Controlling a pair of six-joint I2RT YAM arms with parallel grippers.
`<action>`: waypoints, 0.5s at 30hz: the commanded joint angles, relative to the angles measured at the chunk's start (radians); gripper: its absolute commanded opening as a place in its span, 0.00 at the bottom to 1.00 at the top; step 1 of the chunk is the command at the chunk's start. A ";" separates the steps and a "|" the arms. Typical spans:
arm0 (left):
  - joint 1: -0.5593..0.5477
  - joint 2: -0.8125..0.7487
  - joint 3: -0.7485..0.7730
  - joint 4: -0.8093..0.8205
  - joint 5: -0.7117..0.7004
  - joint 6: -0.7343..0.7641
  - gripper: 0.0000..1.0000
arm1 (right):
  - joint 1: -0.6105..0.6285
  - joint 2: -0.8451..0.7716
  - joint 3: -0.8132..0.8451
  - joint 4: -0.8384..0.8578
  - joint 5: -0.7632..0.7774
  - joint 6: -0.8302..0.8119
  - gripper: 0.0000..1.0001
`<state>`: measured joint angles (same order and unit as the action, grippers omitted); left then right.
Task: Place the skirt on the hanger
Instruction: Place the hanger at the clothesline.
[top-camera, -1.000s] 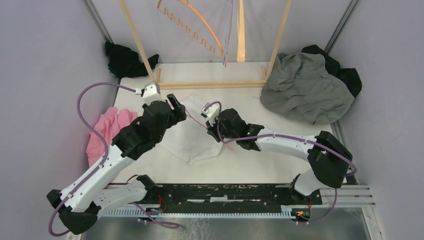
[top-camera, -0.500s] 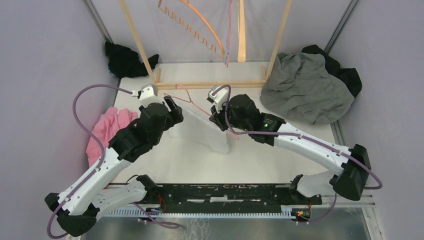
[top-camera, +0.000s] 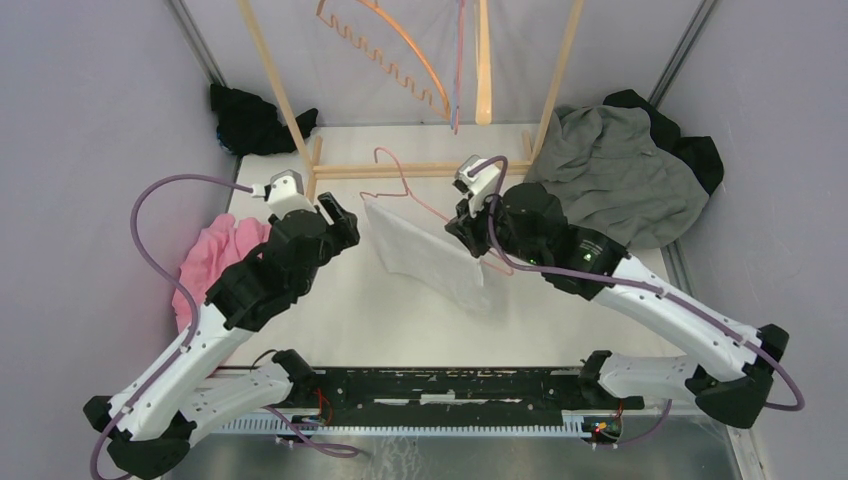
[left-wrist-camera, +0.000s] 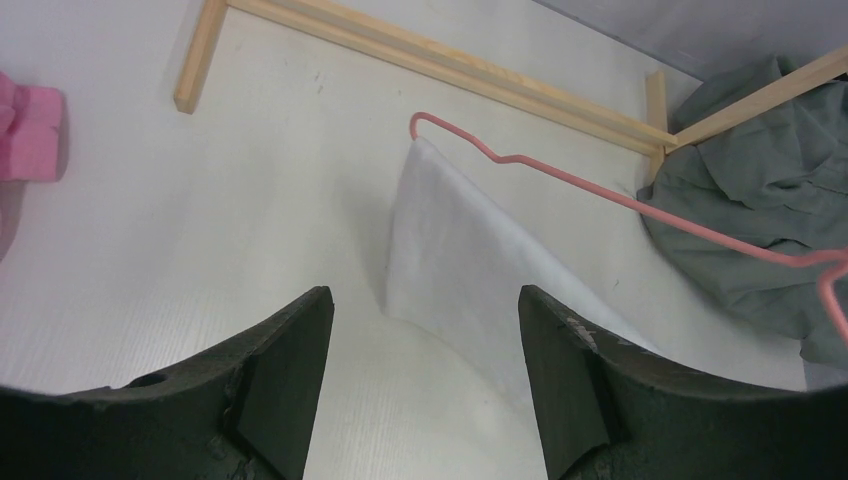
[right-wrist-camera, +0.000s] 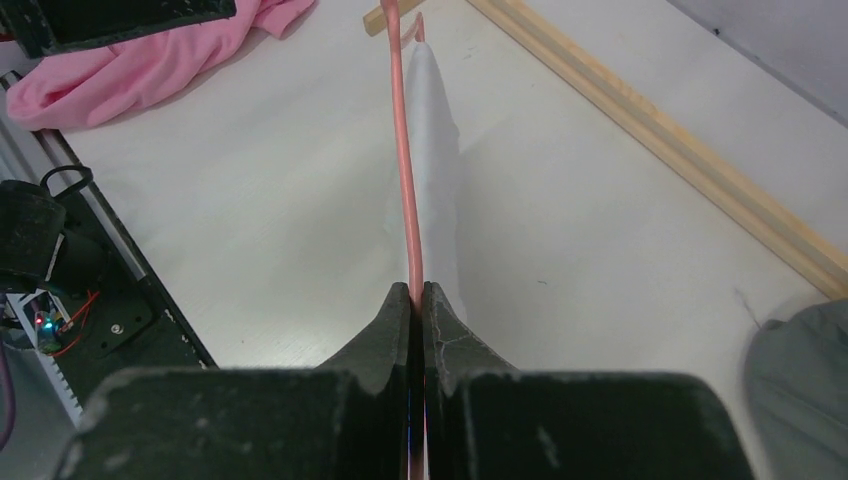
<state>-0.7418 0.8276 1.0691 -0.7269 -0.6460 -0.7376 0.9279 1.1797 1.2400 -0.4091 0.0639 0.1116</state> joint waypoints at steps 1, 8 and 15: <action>0.001 -0.019 0.032 0.009 -0.031 0.053 0.75 | -0.004 -0.147 0.024 0.010 0.070 0.027 0.01; 0.001 -0.014 0.022 0.026 -0.022 0.061 0.75 | -0.003 -0.324 -0.032 -0.095 0.167 0.036 0.01; 0.002 0.021 0.011 0.061 0.018 0.075 0.75 | -0.003 -0.446 -0.019 -0.244 0.286 0.066 0.01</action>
<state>-0.7418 0.8288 1.0691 -0.7238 -0.6460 -0.7078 0.9272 0.7895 1.2102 -0.6025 0.2359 0.1482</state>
